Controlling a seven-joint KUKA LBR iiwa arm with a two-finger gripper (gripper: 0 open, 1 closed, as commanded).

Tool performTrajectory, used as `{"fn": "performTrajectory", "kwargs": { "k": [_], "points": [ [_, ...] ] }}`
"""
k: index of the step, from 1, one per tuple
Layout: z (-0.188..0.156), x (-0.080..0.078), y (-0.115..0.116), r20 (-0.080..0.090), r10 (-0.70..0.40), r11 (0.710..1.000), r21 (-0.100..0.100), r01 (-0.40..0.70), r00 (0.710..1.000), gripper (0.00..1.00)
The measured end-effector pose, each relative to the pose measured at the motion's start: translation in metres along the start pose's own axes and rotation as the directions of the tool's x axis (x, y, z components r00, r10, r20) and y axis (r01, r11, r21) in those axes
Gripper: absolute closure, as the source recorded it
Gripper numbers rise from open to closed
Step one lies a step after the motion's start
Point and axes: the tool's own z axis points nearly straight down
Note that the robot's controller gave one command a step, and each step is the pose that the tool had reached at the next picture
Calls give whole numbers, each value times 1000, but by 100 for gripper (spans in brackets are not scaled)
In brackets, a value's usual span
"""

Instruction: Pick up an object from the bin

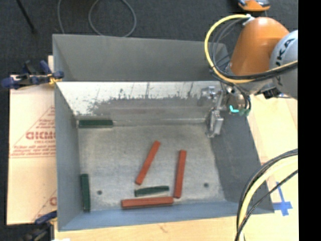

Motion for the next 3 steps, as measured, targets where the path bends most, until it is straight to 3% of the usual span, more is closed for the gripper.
{"fn": "performTrajectory", "kwargs": {
  "k": [1,2,3],
  "points": [
    [52,35,-22,1,-119,993,0,119,993,0],
    [106,7,41,7,-417,909,2,417,909,0],
    [106,15,126,6,-511,859,-1,511,859,0]
  ]
}}
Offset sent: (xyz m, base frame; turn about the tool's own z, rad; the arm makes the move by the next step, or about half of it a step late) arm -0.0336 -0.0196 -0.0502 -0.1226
